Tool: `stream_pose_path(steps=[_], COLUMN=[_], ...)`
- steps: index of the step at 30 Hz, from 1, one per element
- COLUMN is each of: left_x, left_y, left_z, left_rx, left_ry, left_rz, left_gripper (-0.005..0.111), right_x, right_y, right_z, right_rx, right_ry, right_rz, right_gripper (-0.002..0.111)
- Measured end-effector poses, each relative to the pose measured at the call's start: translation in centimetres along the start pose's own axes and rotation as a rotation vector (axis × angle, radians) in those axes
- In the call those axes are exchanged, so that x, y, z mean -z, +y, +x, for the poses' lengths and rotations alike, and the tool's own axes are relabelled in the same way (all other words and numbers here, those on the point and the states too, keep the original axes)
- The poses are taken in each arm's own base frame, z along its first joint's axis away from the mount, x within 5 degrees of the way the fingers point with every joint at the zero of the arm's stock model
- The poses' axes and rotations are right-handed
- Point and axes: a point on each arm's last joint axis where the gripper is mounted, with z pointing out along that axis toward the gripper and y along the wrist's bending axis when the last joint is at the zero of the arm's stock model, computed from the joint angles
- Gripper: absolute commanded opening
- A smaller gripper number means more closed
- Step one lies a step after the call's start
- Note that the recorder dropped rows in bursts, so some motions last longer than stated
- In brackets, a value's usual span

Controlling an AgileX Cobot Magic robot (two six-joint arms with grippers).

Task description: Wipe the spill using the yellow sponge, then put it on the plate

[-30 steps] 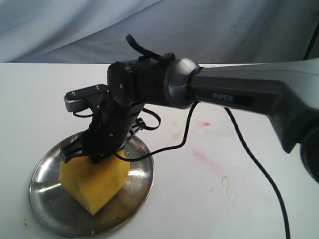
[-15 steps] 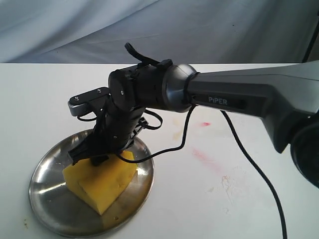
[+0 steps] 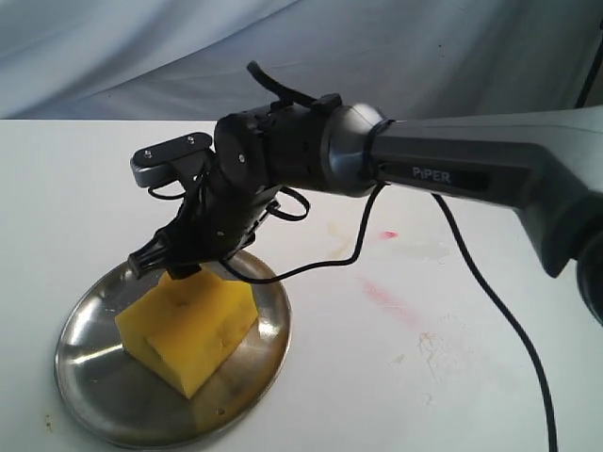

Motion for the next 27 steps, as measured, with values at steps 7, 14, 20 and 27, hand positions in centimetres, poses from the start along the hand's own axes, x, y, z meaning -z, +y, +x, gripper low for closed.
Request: stream_pose_path(steps=[7,14,20,27], left_x=[0.0,0.0,0.0,0.0], left_y=[0.0,0.0,0.0,0.0], left_z=[0.0,0.0,0.0,0.0], left_rx=[0.000,0.000,0.000,0.000], left_ry=[0.000,0.000,0.000,0.000], left_rz=[0.000,0.000,0.000,0.000], left_gripper=[0.000,0.000,0.000,0.000], right_x=[2.1,5.6,6.9,8.8], right_y=[-0.2,-1.3,-3.8,-6.5], right_z=[-0.9,-2.0,-0.7,1.6], right_rx=[0.003,-0.016,-0.086,-0.135], right_ry=[-0.052,-0.188,-0.303,-0.421], right_rz=[0.005,0.040,0.076,0.127], right_gripper=[0.051,0.050,0.043,0.033])
